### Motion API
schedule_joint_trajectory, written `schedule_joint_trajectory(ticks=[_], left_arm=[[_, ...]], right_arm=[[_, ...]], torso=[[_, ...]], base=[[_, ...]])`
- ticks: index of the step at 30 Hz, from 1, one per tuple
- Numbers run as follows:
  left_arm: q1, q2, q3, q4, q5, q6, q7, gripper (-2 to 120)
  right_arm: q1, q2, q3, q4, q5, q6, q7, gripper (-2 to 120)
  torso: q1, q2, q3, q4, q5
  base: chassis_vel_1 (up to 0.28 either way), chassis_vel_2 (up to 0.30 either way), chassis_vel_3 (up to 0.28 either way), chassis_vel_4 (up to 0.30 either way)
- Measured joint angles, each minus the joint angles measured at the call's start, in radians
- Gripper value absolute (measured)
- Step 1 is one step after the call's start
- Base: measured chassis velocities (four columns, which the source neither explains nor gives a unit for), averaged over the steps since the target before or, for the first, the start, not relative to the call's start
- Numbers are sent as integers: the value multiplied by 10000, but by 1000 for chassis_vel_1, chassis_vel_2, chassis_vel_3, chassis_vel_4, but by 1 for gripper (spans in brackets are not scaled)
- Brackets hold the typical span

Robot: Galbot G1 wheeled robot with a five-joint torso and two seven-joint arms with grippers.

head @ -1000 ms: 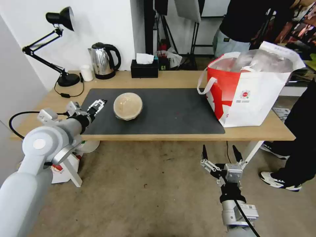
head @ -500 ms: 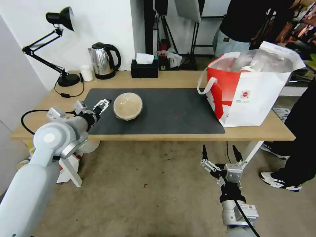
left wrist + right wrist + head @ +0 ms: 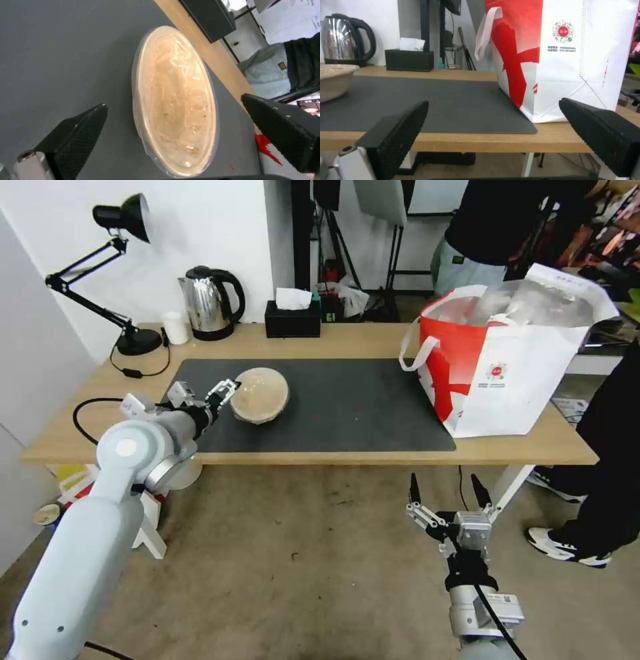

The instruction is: Pick up the trash from the table and place it into the takeout bag.

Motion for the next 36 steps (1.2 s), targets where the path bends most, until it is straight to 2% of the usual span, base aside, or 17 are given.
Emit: schedule_joint_trajectory(ticks=[19,36], left_arm=[[-384,-557,554,588,367,-1,197,100],[-500,-700,697,868,640,-14,260,100]], right_arm=[[0,0,0,0,0,0,0,100],[0,0,0,0,0,0,0,100]], torso=[[0,0,1,0,-1],[0,0,0,1,0]], base=[[0,0,0,0],[0,0,0,0]])
